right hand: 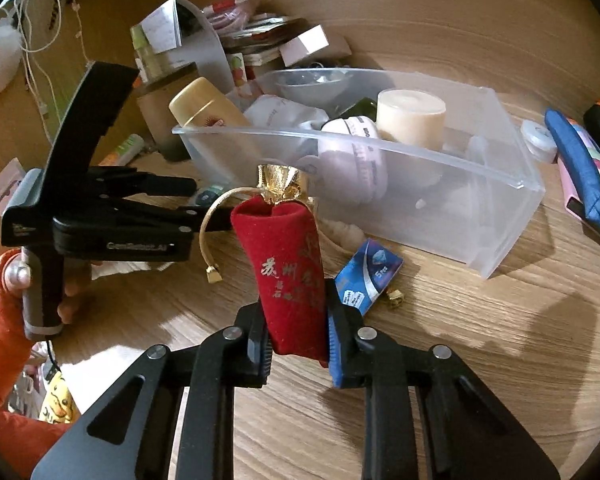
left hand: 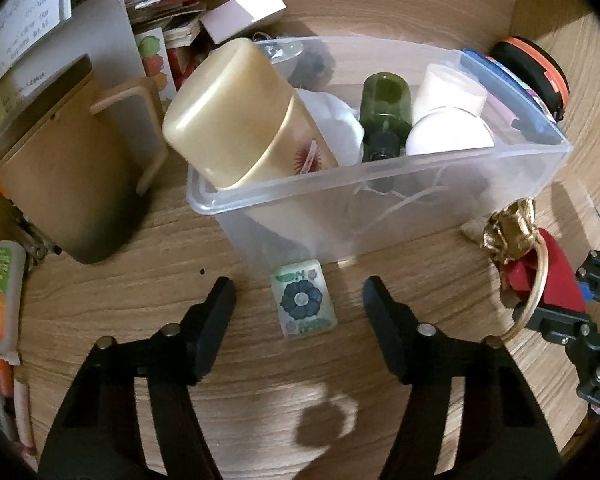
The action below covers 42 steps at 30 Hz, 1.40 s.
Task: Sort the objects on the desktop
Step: 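Grasp the red velvet pouch with the right tool while the left tool grasps the green square packet, then lift the red pouch and green packet and carry both over the box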
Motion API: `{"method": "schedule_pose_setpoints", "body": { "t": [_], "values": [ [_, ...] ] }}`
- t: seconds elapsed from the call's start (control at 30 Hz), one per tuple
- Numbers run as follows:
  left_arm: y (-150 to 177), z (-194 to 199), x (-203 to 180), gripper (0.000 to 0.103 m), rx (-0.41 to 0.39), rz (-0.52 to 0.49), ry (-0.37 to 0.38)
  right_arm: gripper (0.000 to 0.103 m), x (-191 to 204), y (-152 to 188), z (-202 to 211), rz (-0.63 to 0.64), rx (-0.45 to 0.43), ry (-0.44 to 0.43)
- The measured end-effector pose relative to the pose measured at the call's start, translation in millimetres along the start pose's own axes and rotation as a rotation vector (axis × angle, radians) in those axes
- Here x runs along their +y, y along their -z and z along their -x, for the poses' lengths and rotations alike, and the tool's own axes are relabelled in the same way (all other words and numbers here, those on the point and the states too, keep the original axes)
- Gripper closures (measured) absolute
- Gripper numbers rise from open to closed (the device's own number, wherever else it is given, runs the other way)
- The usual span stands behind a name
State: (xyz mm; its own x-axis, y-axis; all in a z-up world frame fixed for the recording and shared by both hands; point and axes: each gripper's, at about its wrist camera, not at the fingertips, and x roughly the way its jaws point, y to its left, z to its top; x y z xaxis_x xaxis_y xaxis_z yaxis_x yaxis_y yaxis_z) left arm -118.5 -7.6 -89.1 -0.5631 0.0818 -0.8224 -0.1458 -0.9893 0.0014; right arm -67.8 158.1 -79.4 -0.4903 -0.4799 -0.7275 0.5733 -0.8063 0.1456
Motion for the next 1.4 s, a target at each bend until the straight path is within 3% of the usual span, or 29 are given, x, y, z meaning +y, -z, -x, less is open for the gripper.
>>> {"method": "schedule_pose_setpoints", "body": {
  "t": [0.1,0.33,0.5,0.73,1.1,1.4],
  "values": [
    [-0.9,0.5,-2.2,0.052,-0.002,-0.008,0.003,0.084,1.3,-0.2,1.9,0.007,-0.007,-0.01],
    [-0.6,0.5,-7.1,0.059,-0.004,-0.019,0.006,0.084,-1.3,-1.1,5.8,-0.001,-0.021,-0.038],
    [0.4,2.1,-12.3,0.079,0.004,-0.042,0.028,0.084,0.6,-1.0,5.8,0.003,-0.021,-0.042],
    [10.5,11.3,-19.3,0.079,-0.001,-0.049,0.038,0.084,0.7,0.8,15.8,-0.001,-0.042,-0.025],
    [20.8,55.4,-42.6,0.079,-0.12,-0.068,0.043,0.084,-2.0,3.4,36.6,-0.019,-0.071,0.01],
    [7.3,81.8,-49.0,0.079,-0.191,-0.017,0.112,0.084,-8.9,1.2,62.9,-0.026,-0.116,0.051]
  ]
}}
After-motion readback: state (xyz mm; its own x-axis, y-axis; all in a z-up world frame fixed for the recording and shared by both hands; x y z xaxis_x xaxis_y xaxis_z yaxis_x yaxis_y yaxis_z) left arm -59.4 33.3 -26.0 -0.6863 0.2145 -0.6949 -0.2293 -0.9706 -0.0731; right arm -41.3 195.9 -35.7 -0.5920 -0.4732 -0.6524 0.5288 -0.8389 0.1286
